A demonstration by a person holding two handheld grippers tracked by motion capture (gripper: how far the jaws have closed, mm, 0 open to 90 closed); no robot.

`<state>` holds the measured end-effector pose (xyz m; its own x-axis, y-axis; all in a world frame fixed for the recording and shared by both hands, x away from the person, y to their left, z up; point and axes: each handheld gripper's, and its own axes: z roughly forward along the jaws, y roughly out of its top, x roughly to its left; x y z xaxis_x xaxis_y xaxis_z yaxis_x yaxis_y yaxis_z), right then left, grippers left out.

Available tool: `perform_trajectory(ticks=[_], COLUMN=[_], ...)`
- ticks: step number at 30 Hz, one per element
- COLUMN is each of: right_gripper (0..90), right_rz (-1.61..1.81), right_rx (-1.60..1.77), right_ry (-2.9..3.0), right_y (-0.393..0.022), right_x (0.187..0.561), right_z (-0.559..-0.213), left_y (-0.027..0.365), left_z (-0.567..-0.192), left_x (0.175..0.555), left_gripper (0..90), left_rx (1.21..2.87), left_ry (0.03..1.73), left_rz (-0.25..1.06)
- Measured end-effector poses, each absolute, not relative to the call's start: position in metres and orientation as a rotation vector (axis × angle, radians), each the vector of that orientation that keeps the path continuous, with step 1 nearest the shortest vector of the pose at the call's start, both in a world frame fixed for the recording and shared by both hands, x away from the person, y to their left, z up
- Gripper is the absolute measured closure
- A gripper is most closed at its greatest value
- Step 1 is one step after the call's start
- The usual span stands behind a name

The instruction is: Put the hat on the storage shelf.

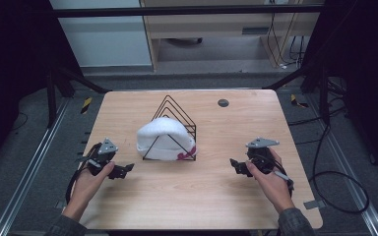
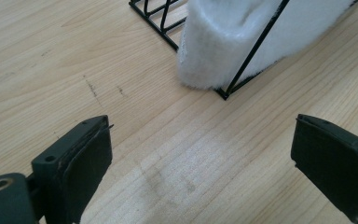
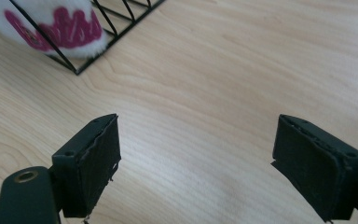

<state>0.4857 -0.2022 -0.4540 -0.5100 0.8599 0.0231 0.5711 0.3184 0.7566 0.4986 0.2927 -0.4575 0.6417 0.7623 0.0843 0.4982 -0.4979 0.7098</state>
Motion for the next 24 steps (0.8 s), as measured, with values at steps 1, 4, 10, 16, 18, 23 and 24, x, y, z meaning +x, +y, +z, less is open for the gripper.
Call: perform_trajectory(ticks=[1, 4, 10, 16, 18, 23, 24], right_gripper=[15.2, 15.2, 15.2, 14.7, 14.5, 13.5, 13.3], right_rz=[1.025, 1.018, 1.002, 0.987, 0.990, 0.970, 0.955], right_rx=[1.277, 1.305, 1.340, 1.364, 1.371, 1.394, 1.397], right_ry=[2.200, 2.187, 2.171, 2.179, 2.177, 2.170, 2.172], right_y=[-0.204, -0.209, -0.216, -0.217, -0.217, -0.217, -0.216], right_x=[0.485, 0.481, 0.477, 0.475, 0.476, 0.479, 0.479], right_z=[-0.458, -0.467, -0.481, -0.493, -0.496, -0.503, -0.505], left_y=[0.293, 0.295, 0.298, 0.299, 0.299, 0.300, 0.300], left_z=[-0.459, -0.464, -0.477, -0.485, -0.488, -0.494, -0.496], left_x=[0.498, 0.498, 0.497, 0.498, 0.498, 0.500, 0.500], left_gripper=[4.8, 4.6, 4.9, 4.8, 4.8, 4.7, 4.7], left_rx=[2.191, 2.195, 2.183, 2.196, 2.198, 2.187, 2.188], left_ry=[0.981, 0.994, 1.028, 1.042, 1.043, 1.059, 1.066], left_rz=[0.518, 0.512, 0.507, 0.489, 0.491, 0.483, 0.482])
